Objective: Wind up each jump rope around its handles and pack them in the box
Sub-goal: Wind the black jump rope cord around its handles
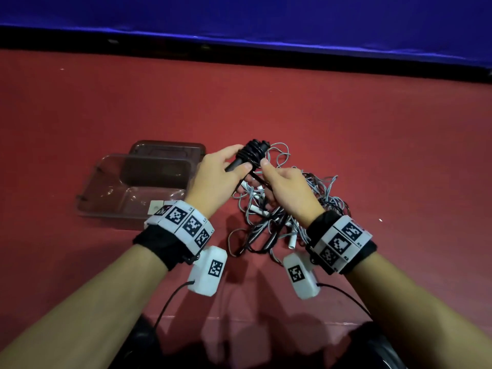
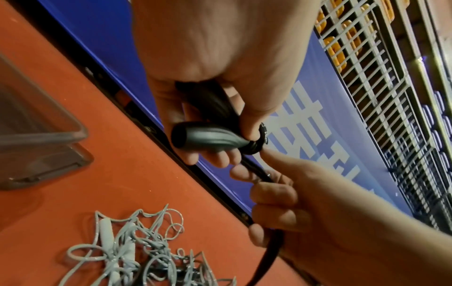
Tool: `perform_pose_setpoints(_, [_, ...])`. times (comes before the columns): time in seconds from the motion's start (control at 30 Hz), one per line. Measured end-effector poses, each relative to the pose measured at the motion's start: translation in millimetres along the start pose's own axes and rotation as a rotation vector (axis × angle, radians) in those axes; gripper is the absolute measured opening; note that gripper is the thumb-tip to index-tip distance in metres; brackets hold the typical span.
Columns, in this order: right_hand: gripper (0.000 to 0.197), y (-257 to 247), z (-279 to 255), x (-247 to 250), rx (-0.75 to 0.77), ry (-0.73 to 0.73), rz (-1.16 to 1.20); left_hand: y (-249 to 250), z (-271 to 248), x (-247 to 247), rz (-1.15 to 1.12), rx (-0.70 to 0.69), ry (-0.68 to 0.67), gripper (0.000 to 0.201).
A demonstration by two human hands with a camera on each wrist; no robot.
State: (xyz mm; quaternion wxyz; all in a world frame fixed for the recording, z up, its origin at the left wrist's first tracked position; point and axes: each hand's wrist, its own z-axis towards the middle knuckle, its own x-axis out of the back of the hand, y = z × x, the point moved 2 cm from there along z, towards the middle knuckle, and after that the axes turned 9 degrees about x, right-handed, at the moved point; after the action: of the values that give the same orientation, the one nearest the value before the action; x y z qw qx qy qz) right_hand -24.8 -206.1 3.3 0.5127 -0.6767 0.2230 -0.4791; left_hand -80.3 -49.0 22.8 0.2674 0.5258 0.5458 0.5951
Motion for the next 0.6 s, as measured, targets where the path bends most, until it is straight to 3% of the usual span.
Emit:
perform_pose_setpoints(0.03, [0.062, -0.5, -1.6, 1.6, 0.016, -0.037, -0.053, -2.9, 1.9, 1.8, 0.056, 0.005, 0.030, 0.027])
perform_pose_setpoints(0.17, [0.035, -12.7, -10.8, 3.7, 0.240, -0.236, -0.283, -10.0, 4.1, 7.6, 0.335, 0.060, 0.159, 0.045])
perform_pose_setpoints(0.23, [0.026, -18.8, -12.2, 5.4, 0.386, -0.278, -0.562, -8.0, -0.4, 5.4, 0.493, 0.028, 0.198, 0.046])
perform_pose_setpoints(0.33, [0.021, -26.1, -9.8, 15.1, 0.588, -0.289, -0.983, -5.4, -3.3, 2.4, 0.584, 0.022, 0.141, 0.039])
perform_pose_setpoints(0.43, [0.016, -38.0, -5.1, 30.8, 0.719, -0.308, -0.852, -2.1, -1.9, 5.5, 0.691, -0.022, 0.020, 0.035])
perform_pose_setpoints(0.6, [0.028, -38.8, 8.6, 54.0, 0.719, -0.291, -0.621, 13.0, -12.6, -1.5, 0.895, -0.214, -0.242, 0.035])
